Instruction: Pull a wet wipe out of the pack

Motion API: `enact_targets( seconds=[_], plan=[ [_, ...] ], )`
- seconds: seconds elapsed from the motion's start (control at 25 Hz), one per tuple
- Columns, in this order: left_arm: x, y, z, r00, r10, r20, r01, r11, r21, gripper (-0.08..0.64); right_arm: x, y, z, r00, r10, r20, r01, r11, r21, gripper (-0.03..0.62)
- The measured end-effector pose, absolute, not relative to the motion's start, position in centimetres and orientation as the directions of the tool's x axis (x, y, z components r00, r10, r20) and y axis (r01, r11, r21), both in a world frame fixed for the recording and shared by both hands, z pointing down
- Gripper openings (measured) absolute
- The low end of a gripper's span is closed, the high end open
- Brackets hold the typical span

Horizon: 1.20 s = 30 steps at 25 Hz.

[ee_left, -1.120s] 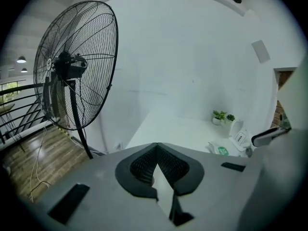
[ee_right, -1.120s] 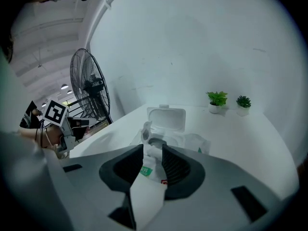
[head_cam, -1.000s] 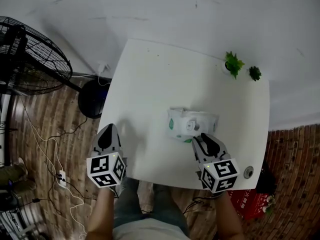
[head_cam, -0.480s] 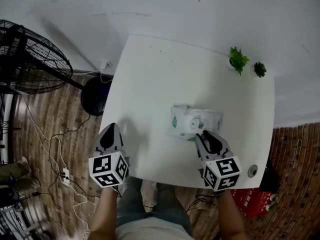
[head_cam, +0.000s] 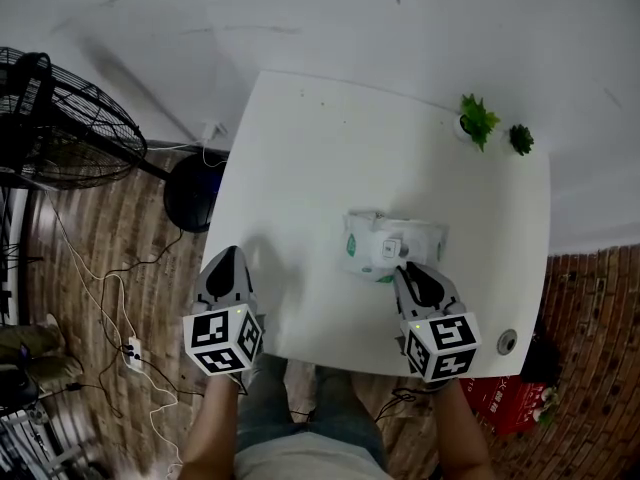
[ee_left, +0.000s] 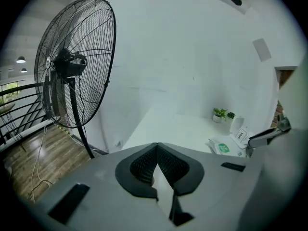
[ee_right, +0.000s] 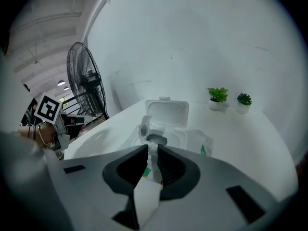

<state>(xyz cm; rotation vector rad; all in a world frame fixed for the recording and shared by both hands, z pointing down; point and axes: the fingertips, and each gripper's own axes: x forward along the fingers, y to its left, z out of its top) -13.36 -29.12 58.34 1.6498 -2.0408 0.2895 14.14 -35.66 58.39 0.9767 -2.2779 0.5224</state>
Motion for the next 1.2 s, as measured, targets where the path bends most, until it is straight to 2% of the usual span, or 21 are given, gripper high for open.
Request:
enact_targets(
  seconds=[0.52, 1.2],
  plan=[
    [-14.5, -29.2, 57.9, -0.152, -0.855, 0.496, -0.956, 0.255, 0.146, 0.002, 13.9, -35.9, 58.7, -0.521, -0.519, 0.677, -0.775, 0.620, -0.121, 0.017],
    [-15.1, -30.3, 55.6, -0.127, -0.876, 0.465, -0.964, 0.219, 0.151, 0.002, 14.0, -36.2, 57.4, -0.493, -0.544, 0.679, -0.809, 0.574, -0.128, 0.011]
  ],
)
